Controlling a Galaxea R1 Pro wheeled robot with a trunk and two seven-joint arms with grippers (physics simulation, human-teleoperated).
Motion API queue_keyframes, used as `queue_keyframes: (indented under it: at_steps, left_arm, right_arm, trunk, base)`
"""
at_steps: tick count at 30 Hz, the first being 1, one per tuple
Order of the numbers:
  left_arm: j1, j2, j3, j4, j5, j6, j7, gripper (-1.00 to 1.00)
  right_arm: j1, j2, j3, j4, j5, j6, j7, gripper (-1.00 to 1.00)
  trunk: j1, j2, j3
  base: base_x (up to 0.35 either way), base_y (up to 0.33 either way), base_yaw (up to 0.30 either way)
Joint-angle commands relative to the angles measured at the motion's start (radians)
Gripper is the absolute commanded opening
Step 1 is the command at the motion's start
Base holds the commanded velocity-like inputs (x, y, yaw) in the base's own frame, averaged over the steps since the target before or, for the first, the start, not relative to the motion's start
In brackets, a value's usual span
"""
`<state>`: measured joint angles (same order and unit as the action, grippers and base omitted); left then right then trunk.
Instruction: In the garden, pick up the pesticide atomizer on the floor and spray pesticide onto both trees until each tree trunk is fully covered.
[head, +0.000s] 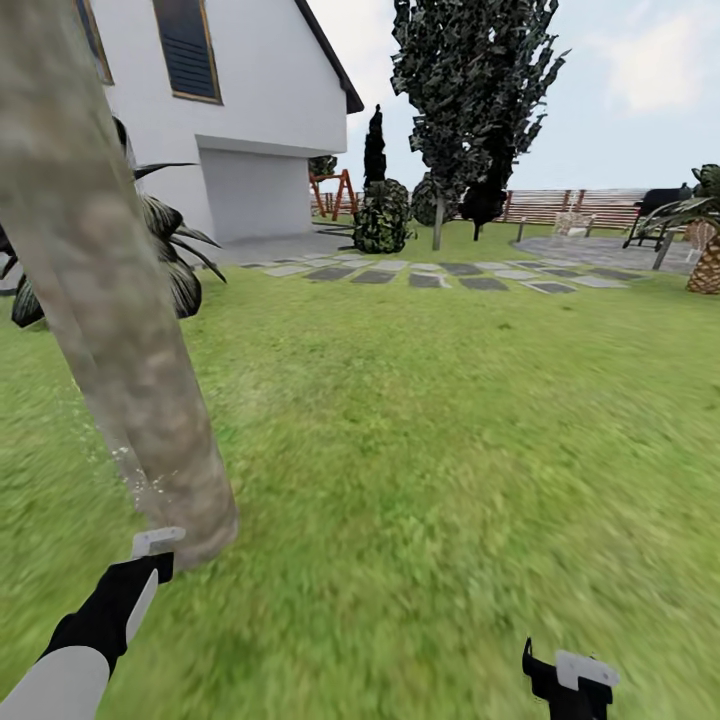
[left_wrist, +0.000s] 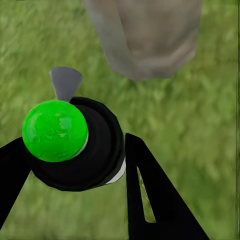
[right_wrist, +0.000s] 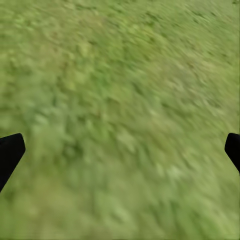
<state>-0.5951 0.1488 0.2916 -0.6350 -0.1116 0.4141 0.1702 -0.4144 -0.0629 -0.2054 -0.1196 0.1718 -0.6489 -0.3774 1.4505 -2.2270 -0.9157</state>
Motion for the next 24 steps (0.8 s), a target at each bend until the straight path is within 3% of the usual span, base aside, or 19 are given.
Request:
queue_keyframes:
  at_steps: [1, 8, 15, 24]
  left_arm:
    - [0.0, 0.0, 0.0, 0.0, 0.0, 0.0, 0.0, -1.0]
    - [0.0, 0.0, 0.0, 0.0, -0.002, 0.0, 0.0, -1.0]
    - [0.0, 0.0, 0.001, 0.0, -0.001, 0.0, 0.0, -1.0]
    - [0.0, -0.004, -0.005, 0.003, -0.002, 0.0, -0.001, -1.0]
  right_arm:
    - [0.0, 0.0, 0.0, 0.0, 0.0, 0.0, 0.0, 1.0]
    - [0.0, 0.0, 0.001, 0.0, 0.0, 0.0, 0.0, 1.0]
    - [0.0, 0.0, 0.001, 0.0, 0.0, 0.0, 0.0, 1.0]
    - [0.0, 0.0, 0.001, 0.001, 0.0, 0.0, 0.0, 1.0]
  trunk:
    - [0.0, 0.0, 0.0]
    - [0.0, 0.0, 0.0]
    - [0.0, 0.0, 0.0]
    - [0.0, 0.0, 0.0]
  base:
    - [0.236, -0.189, 0.014]
    - [0.235, -0.189, 0.034]
    - [0.195, -0.202, 0.263]
    - [0.019, -0.266, 0.277]
